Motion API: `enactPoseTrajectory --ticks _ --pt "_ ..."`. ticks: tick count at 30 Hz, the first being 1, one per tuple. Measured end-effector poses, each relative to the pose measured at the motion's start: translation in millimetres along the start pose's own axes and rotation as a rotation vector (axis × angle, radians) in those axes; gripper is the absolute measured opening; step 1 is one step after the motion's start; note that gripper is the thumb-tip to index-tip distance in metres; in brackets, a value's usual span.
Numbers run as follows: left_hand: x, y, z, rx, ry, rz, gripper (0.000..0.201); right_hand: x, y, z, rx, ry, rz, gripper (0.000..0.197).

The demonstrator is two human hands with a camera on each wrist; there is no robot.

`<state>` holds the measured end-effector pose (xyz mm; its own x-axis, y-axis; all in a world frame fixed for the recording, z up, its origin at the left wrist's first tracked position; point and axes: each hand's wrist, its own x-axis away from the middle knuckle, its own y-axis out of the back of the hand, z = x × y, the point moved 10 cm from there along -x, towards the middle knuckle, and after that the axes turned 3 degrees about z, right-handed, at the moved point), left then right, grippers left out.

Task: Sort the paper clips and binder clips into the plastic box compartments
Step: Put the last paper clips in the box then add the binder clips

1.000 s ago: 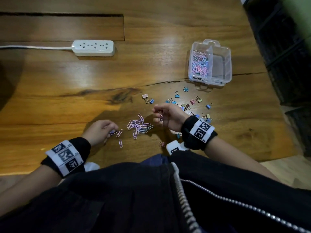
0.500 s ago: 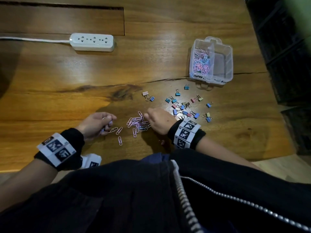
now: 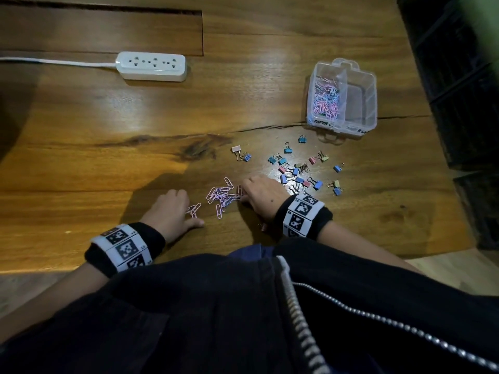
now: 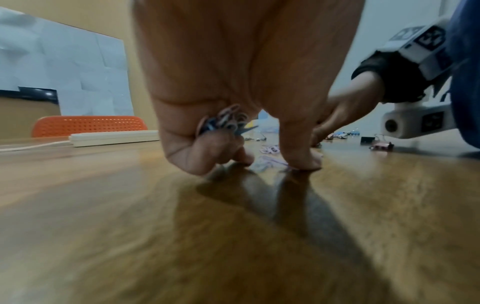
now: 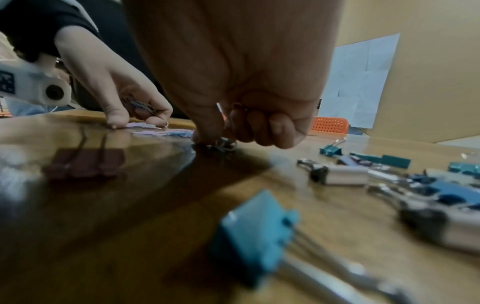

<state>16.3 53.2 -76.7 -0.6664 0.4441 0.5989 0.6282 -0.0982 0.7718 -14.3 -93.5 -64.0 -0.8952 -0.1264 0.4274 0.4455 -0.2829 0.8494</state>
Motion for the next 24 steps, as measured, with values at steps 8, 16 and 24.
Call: enactPoseTrajectory --ticks 8,16,24 --pt "-7 -4 -27 -0.098 -0.141 0.04 0.029 18 19 -39 -0.247 -0.146 -0.001 0.007" --pt "-26 18 -51 -0.104 -0.148 0.131 0.021 37 91 -134 -0.768 -0.36 -0.332 0.028" --pt "-79 111 -153 0.623 -0.199 0.167 0.032 2 158 -228 -0.739 -0.644 -0.507 0.018"
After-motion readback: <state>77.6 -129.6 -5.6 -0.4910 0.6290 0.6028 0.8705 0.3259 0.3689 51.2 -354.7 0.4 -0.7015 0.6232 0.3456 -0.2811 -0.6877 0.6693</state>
